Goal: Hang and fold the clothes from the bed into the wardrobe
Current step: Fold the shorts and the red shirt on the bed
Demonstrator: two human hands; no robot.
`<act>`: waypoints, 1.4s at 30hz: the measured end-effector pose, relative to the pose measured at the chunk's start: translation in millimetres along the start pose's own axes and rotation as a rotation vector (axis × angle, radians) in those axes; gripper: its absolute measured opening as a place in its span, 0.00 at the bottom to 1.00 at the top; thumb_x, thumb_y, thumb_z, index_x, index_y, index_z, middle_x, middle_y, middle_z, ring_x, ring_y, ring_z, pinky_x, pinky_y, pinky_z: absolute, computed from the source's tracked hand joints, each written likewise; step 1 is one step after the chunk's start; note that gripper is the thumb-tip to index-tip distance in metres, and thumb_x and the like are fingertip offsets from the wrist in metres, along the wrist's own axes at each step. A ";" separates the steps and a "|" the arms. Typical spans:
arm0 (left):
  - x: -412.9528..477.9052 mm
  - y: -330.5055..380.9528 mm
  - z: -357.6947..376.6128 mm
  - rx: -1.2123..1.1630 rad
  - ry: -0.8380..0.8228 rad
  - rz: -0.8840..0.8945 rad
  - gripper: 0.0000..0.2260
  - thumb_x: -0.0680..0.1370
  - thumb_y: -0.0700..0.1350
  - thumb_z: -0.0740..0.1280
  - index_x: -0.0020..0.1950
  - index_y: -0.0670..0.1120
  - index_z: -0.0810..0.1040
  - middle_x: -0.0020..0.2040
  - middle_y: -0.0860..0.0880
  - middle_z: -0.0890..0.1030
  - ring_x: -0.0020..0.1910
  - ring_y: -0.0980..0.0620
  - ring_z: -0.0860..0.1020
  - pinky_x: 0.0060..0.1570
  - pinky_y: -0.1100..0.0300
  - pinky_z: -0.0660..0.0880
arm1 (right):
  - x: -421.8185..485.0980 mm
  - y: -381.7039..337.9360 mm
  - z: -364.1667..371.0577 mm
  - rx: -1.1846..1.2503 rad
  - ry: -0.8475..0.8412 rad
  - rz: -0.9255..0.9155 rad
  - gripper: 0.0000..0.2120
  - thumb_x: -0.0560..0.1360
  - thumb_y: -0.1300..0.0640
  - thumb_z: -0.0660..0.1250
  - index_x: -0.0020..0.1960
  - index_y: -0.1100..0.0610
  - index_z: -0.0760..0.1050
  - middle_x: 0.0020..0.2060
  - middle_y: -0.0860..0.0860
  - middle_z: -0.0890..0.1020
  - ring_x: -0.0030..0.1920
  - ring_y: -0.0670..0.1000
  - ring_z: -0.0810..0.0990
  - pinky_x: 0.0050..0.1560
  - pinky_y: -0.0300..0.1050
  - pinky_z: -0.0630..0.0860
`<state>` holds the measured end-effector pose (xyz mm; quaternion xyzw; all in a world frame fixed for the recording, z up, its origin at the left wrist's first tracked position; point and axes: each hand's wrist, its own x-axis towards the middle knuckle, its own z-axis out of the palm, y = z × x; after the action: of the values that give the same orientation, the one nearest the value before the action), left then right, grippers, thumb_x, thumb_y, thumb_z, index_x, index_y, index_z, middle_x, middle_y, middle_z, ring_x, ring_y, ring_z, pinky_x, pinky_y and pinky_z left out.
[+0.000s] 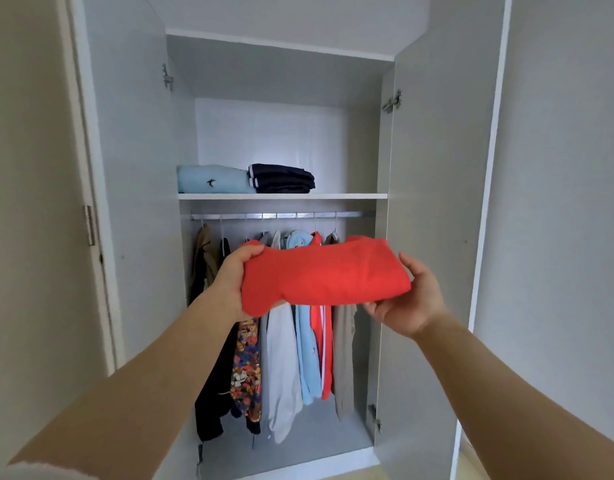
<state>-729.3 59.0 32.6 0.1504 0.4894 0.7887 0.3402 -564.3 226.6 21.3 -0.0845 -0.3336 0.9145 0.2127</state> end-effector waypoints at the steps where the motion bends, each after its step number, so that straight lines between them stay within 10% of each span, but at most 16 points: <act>1: 19.4 0.3 5.3 -0.040 -0.005 0.016 0.10 0.75 0.50 0.63 0.41 0.45 0.78 0.29 0.46 0.81 0.26 0.47 0.80 0.31 0.53 0.79 | 18.1 -4.1 -3.2 0.057 -0.005 -0.035 0.15 0.75 0.47 0.60 0.47 0.57 0.78 0.39 0.55 0.85 0.36 0.55 0.84 0.42 0.44 0.78; 12: 209.2 20.6 97.0 -0.169 0.049 0.111 0.14 0.78 0.52 0.60 0.35 0.46 0.73 0.22 0.49 0.77 0.18 0.51 0.76 0.23 0.64 0.75 | 206.4 -91.6 -27.2 0.120 -0.089 -0.112 0.31 0.68 0.31 0.61 0.63 0.49 0.74 0.59 0.54 0.79 0.60 0.58 0.76 0.61 0.59 0.69; 30: 469.1 120.0 129.4 0.034 0.045 0.308 0.06 0.77 0.48 0.64 0.47 0.46 0.76 0.30 0.50 0.80 0.26 0.53 0.78 0.24 0.62 0.75 | 485.9 -222.4 -30.0 0.076 -0.081 -0.222 0.10 0.74 0.57 0.67 0.49 0.63 0.73 0.36 0.58 0.84 0.34 0.57 0.84 0.33 0.54 0.80; 34: 532.6 145.2 142.8 0.076 0.043 0.453 0.16 0.78 0.39 0.63 0.63 0.51 0.66 0.44 0.47 0.76 0.35 0.51 0.76 0.27 0.58 0.78 | 553.4 -255.1 -17.4 0.069 -0.011 -0.321 0.07 0.76 0.57 0.65 0.47 0.62 0.73 0.42 0.57 0.79 0.40 0.54 0.80 0.50 0.54 0.77; 37: 584.4 140.7 165.6 0.104 0.105 0.605 0.12 0.78 0.34 0.59 0.52 0.52 0.69 0.45 0.48 0.73 0.37 0.51 0.73 0.29 0.59 0.77 | 599.2 -264.7 -15.7 -0.026 -0.048 -0.428 0.07 0.78 0.58 0.60 0.46 0.61 0.74 0.41 0.55 0.79 0.43 0.53 0.79 0.62 0.52 0.72; 42: 656.4 124.7 187.2 0.155 0.358 0.644 0.14 0.76 0.33 0.56 0.36 0.50 0.68 0.38 0.51 0.72 0.42 0.48 0.71 0.50 0.50 0.76 | 644.6 -274.6 -22.0 -0.453 0.072 -0.331 0.14 0.78 0.52 0.56 0.45 0.61 0.75 0.31 0.56 0.83 0.33 0.55 0.81 0.37 0.48 0.75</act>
<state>-1145.8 597.2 167.9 0.1817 0.5271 0.8297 -0.0285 -1043.5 714.9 173.8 -0.1065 -0.5312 0.7657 0.3466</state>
